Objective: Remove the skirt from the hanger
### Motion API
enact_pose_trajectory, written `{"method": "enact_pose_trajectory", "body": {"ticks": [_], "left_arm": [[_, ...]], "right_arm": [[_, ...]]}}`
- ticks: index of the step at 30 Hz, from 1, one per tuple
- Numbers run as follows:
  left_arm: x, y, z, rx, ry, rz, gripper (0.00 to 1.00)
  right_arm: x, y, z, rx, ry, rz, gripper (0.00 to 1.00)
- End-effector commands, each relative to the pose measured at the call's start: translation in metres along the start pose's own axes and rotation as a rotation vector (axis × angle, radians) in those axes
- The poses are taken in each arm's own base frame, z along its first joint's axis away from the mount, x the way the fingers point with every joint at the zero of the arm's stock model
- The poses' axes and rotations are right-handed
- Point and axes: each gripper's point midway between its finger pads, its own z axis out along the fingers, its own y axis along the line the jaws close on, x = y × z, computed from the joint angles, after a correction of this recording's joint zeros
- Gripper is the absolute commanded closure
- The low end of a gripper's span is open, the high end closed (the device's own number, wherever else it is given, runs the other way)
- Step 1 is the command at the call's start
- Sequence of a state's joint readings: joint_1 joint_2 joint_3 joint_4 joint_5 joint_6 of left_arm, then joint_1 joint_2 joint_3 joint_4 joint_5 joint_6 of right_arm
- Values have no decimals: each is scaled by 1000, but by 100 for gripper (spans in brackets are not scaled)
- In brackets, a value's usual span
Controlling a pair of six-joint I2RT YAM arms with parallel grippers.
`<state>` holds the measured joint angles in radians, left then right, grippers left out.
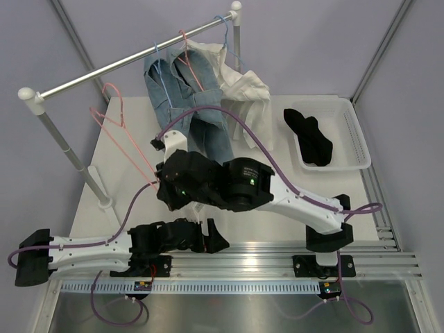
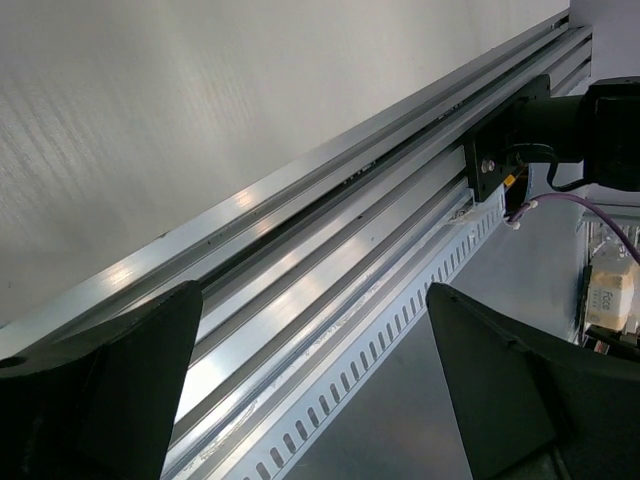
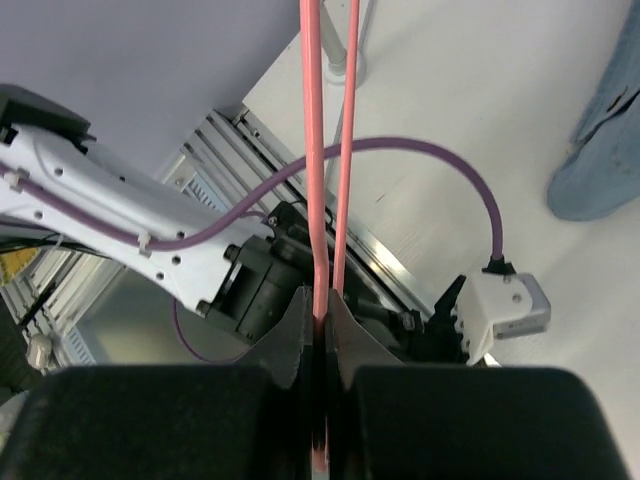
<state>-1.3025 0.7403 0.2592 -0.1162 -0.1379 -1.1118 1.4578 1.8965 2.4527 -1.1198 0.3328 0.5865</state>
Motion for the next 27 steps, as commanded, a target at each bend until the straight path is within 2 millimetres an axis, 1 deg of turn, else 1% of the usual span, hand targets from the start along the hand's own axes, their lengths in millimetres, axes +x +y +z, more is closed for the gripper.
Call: {"method": "enact_pose_trajectory", "body": {"ticks": [1, 2, 3, 5, 6, 8, 9, 11, 12, 15, 16, 20, 21, 23, 27], "left_arm": [[-4, -22, -1, 92, -14, -25, 2], [-4, -20, -2, 89, -17, -28, 2], [-4, -19, -2, 90, -19, -29, 2], [-3, -16, -3, 90, -22, -33, 2], [-4, -15, -3, 89, -27, -36, 2], [-4, -14, -4, 94, -31, -37, 2], [-3, -13, -3, 92, -32, -36, 1], [-3, -12, -3, 93, -32, -37, 1], [-2, -10, -3, 89, -28, -36, 1], [-1, -11, -2, 93, -27, -35, 1], [-1, -10, -1, 93, -25, -35, 1], [4, -5, 1, 82, -11, -36, 1], [1, -10, 1, 101, -20, -38, 1], [3, -10, 2, 101, -16, -38, 1], [3, -11, 4, 107, -15, -38, 1]], "right_arm": [[-39, -3, 5, -70, -63, 12, 100], [-44, -5, 8, -78, -68, 21, 100], [-51, -15, 16, -66, -76, 33, 100], [-57, -17, 25, -96, -75, 40, 100], [-61, -22, 32, -93, -79, 40, 100], [-67, -18, 39, -113, -100, 9, 100], [-69, -17, 45, -115, -108, 0, 100], [-76, -15, 48, -127, -129, -14, 100], [-77, -14, 56, -136, -131, -19, 100], [-81, -10, 62, -165, -144, -16, 100], [-83, -13, 66, -165, -145, -8, 100], [-84, -16, 81, -183, -132, 12, 100], [-84, -15, 82, -189, -132, 16, 100], [-83, -15, 89, -194, -128, 19, 100], [-87, -14, 98, -205, -145, 30, 100]]}}
